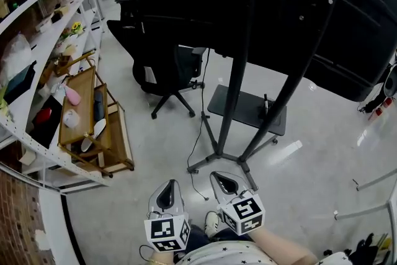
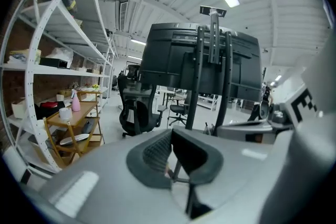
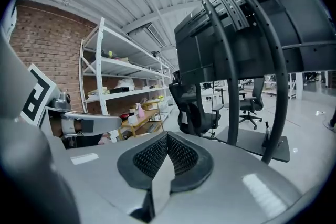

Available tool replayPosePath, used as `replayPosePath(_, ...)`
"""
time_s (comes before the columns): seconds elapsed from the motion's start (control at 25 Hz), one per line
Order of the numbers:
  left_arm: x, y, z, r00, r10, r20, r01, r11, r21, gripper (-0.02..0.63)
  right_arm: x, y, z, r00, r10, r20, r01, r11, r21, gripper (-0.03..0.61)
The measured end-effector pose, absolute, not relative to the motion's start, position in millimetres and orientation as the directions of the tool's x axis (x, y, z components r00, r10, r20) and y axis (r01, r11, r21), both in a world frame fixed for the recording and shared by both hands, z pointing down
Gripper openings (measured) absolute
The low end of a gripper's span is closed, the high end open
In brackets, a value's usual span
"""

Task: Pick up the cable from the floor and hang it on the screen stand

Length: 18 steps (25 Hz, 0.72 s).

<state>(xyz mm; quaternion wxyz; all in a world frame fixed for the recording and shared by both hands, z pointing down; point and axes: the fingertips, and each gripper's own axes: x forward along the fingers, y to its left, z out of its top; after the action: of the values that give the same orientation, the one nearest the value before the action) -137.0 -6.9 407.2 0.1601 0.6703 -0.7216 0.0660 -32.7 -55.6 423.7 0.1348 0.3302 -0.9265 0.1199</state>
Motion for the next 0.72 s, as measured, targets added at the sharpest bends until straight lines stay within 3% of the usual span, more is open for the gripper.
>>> replayPosePath(0.48, -186, -145, 509, 0.052, -0.892, 0.449, -0.982, 0.036, 0.184, 0.008, -100, -190, 536, -0.674, -0.534, 0.510, -0.697, 0.689, -0.199, 0.026)
replayPosePath(0.72, -220, -230, 623, 0.109, -0.821, 0.560, -0.973, 0.028, 0.231, 0.008, -133, -277, 648, -0.588, -0.557, 0.586, -0.781, 0.578, -0.235, 0.038)
